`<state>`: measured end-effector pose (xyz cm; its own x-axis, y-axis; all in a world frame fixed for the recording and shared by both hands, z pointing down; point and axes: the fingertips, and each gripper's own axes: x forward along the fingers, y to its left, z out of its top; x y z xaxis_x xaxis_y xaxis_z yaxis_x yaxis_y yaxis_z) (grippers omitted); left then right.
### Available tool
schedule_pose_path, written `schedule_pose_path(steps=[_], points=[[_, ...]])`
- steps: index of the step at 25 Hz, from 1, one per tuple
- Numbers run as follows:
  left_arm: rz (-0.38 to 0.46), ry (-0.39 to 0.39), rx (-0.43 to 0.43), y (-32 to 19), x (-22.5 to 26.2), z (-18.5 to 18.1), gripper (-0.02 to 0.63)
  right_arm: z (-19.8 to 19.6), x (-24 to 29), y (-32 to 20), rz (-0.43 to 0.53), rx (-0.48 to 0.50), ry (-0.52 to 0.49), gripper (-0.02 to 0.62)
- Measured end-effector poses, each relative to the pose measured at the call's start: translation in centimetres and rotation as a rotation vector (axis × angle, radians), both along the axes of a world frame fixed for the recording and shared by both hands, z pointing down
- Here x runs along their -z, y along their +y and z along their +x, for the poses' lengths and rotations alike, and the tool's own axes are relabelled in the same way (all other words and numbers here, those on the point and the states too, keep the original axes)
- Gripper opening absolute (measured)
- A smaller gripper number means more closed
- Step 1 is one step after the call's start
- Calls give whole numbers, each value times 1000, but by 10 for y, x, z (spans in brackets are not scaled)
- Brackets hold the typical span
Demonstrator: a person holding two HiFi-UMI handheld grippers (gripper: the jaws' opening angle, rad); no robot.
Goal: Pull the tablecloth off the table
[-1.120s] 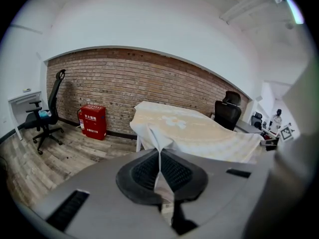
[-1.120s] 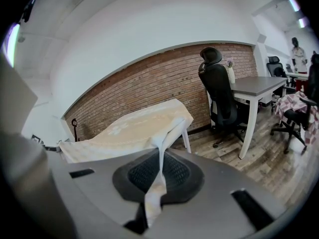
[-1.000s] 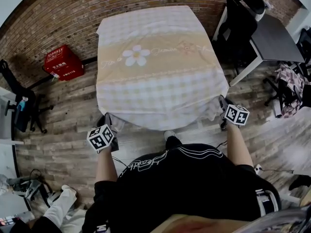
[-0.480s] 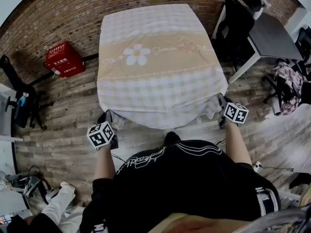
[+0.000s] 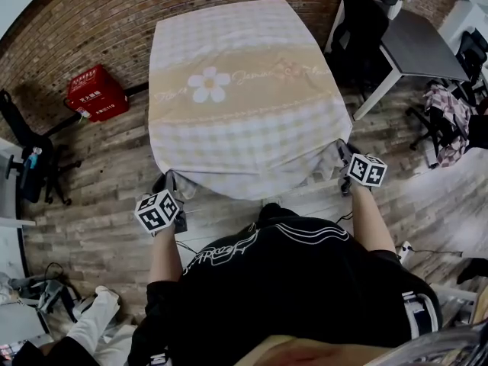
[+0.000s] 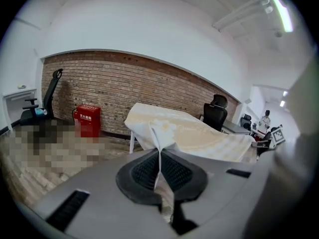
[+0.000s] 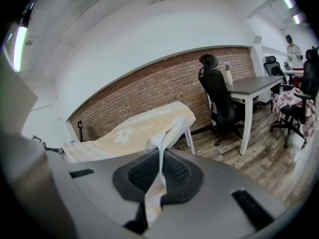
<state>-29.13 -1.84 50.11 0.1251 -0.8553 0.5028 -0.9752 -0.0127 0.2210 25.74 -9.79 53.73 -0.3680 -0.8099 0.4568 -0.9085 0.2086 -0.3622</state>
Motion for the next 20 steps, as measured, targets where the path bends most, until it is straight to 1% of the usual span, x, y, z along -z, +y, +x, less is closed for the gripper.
schedule_pose_path(steps=[5, 12, 20], points=[[13, 20, 9, 14, -2, 3, 6, 1, -1, 12, -9, 7, 23, -2], [17, 16, 24, 27, 8, 14, 6, 3, 9, 21, -10, 49, 21, 0], [13, 2, 68, 49, 21, 37, 6, 34, 17, 32, -14, 59, -9, -2]])
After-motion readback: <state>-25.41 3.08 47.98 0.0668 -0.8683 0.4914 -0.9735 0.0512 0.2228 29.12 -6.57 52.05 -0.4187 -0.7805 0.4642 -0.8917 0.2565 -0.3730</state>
